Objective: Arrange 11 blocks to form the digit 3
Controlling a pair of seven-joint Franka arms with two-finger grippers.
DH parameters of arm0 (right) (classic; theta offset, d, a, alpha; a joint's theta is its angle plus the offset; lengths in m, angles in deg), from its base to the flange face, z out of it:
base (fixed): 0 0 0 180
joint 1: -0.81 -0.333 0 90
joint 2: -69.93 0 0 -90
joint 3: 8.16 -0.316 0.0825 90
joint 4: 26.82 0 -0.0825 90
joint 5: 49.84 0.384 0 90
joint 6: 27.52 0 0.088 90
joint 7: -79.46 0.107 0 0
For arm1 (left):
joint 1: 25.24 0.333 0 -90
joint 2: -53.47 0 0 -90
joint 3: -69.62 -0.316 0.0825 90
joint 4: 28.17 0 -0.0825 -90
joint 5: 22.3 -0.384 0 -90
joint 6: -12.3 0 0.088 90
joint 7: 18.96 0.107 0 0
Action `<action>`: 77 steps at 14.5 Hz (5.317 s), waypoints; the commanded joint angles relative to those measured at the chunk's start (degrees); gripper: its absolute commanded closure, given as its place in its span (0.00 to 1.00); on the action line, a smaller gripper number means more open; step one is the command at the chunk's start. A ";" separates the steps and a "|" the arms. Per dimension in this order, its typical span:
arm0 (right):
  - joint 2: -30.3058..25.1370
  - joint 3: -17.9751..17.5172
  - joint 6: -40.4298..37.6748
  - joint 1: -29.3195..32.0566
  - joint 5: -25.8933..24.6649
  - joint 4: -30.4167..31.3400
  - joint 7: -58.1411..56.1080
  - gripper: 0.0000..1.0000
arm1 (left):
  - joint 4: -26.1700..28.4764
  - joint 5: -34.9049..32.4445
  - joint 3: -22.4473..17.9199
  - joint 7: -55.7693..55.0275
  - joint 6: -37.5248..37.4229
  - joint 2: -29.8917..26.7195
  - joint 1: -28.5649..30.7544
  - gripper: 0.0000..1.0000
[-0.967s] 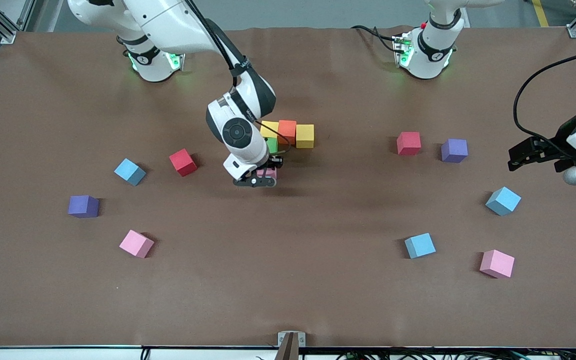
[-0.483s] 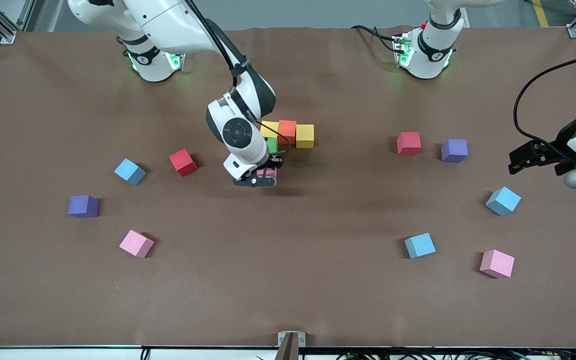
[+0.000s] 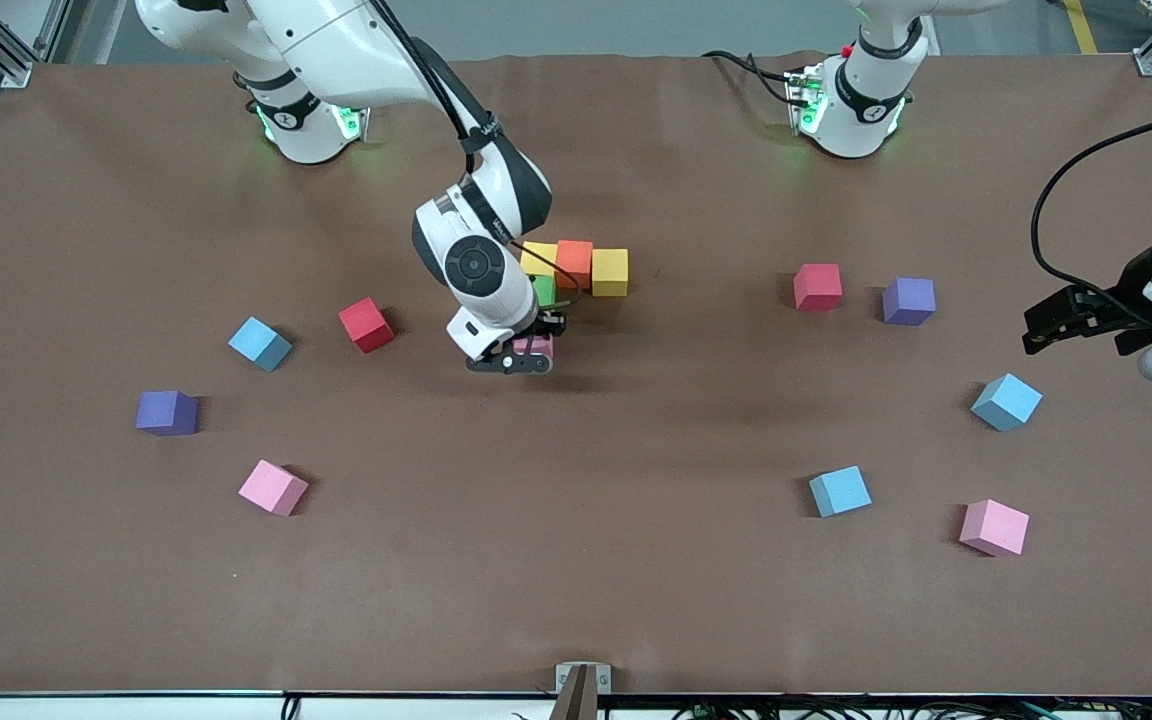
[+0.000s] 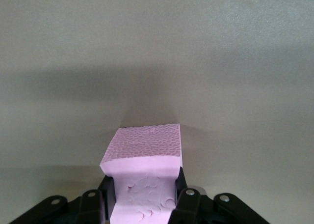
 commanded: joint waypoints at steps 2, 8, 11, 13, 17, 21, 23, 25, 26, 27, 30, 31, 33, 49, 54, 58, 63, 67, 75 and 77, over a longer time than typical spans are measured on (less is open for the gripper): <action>-0.51 -0.38 0.26 0.23 1.64 1.06 -1.16 0.55 | -1.01 -0.26 -0.09 -0.28 0.09 0.97 0.25 0.00; -0.51 -0.46 0.44 0.14 1.55 1.14 -1.34 0.53 | -1.01 -0.26 -0.09 -0.28 0.18 1.76 -0.10 0.00; -0.51 -0.38 0.53 0.14 1.55 1.14 -1.34 0.53 | -1.01 -0.26 -0.09 -0.28 0.09 1.76 -0.01 0.00; -0.51 -0.38 0.35 0.14 1.46 1.14 -1.34 0.53 | -1.01 -0.17 -0.09 -0.19 0.09 1.68 0.16 0.00; -0.68 -0.46 0.26 0.23 1.46 1.58 -1.43 0.53 | -1.01 -0.26 -0.18 -0.19 0.09 0.97 0.43 0.00; -0.86 -1.17 0.18 0.49 1.46 1.85 -2.13 0.53 | -1.10 -0.17 -0.09 -1.68 0.09 0.88 1.40 0.00; -0.86 -1.17 0.18 0.49 1.46 1.85 -2.04 0.53 | -1.10 -0.26 -0.18 -2.03 0.09 0.88 1.31 0.00; -0.86 -1.25 0.17 0.49 1.46 1.85 -2.04 0.53 | -1.10 -0.26 -0.18 -2.21 0.09 0.88 1.31 0.00; -0.86 -1.25 0.09 0.49 1.46 1.85 -2.04 0.53 | -1.10 -0.26 -0.18 -2.64 0.09 0.88 1.31 0.00; -0.86 -1.25 0.09 0.49 1.46 1.85 -2.04 0.53 | -1.10 -0.26 -0.18 -3.17 0.09 0.88 1.31 0.00; -0.86 -1.25 0.09 0.40 1.55 1.85 -1.78 0.53 | -1.10 -0.78 -0.35 -3.79 -0.08 0.27 1.48 0.00; -0.86 -1.25 0.17 0.49 1.55 1.93 -1.69 0.53 | -1.10 -0.79 -0.35 -3.88 -0.08 -0.60 1.57 0.00; -0.86 -1.25 0.26 0.58 1.55 1.85 -1.25 0.53 | -1.10 -0.87 -1.40 -3.79 -0.34 -0.87 1.48 0.00; -0.59 -1.25 0.18 1.81 1.55 1.85 -2.22 0.53 | -1.10 -0.96 -3.34 -3.70 -1.75 -2.19 1.57 0.00; -0.59 -1.25 0.09 1.81 1.55 1.85 -2.13 0.53 | -1.10 -0.87 -4.22 -3.70 -4.04 -2.19 1.57 0.00; -0.77 -1.25 0.18 1.64 1.55 2.64 -1.61 0.23 | -1.10 -0.87 -4.40 -3.70 -4.04 -2.19 1.57 0.00; -1.47 -1.34 -1.57 1.64 1.55 2.46 -1.25 0.00 | -1.10 -0.87 -4.40 -3.70 -4.56 -2.28 1.57 0.00; -3.40 -1.60 -2.90 1.64 1.55 1.76 0.32 0.00 | -1.10 -0.87 -4.40 -3.70 -4.74 -2.28 1.57 0.00; -9.64 2.07 -12.81 6.98 0.85 -4.12 3.15 0.00 | -1.10 -0.70 -4.92 -3.70 -4.74 -2.28 1.57 0.00; -9.82 5.24 -14.15 10.67 0.41 -4.92 2.97 0.00 | -1.10 -0.70 -5.01 -3.70 -4.74 -2.45 1.57 0.00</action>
